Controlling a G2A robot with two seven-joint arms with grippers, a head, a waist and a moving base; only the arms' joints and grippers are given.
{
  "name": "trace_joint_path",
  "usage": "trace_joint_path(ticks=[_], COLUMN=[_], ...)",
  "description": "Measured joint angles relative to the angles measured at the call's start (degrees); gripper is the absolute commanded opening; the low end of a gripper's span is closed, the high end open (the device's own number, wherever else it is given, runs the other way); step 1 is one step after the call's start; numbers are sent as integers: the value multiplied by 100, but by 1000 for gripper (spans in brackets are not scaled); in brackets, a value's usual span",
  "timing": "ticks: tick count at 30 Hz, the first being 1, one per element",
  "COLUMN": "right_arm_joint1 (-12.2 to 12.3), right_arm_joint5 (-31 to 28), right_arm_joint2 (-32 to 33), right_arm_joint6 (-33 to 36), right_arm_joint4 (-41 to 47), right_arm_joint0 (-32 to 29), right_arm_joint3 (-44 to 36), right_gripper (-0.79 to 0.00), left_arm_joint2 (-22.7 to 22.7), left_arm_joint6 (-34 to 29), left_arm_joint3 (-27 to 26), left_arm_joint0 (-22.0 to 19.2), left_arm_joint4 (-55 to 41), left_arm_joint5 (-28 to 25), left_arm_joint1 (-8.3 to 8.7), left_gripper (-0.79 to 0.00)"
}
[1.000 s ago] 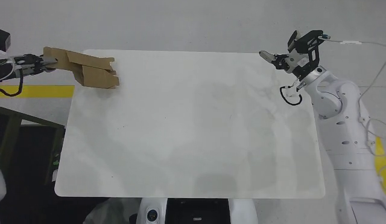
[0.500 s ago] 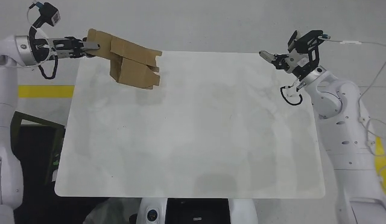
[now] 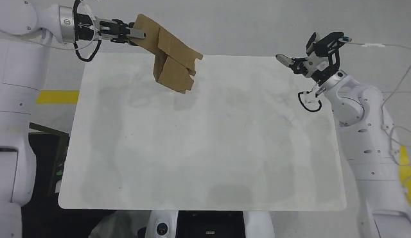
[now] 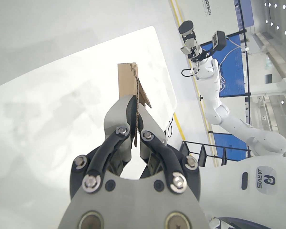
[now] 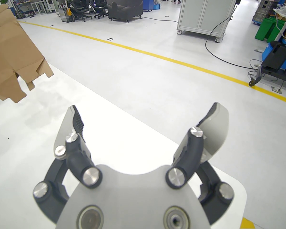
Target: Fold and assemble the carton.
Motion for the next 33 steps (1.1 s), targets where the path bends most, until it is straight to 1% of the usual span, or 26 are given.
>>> trace_joint_path(ticks=[4,7,10,18,27,33], right_arm_joint1=[0,0,0,0,0,0], right_arm_joint5=[0,0,0,0,0,0], right_arm_joint2=[0,0,0,0,0,0], right_arm_joint6=[0,0,0,0,0,0], right_arm_joint4=[0,0,0,0,0,0], right_arm_joint0=[0,0,0,0,0,0], right_arm_joint3=[0,0,0,0,0,0], right_gripper=[0,0,0,0,0,0], left_arm_joint2=[379,563,667,755,729,832], left_arm_joint6=[21,36,-60,-276,-362,-484], left_arm_joint3=[123,140,49,-288,-1031,-1525], left_arm_joint0=[-40,75,234,544,853,1102], left_arm_joint4=[-421,-521,-671,-632,-928,-1109], left_arm_joint5=[-7,-42,-97,-175,-176,-55], left_arm_joint1=[-196,-275,-312,-298,-218,-168], left_gripper=[-785,-785,-785,-785,-785,-785])
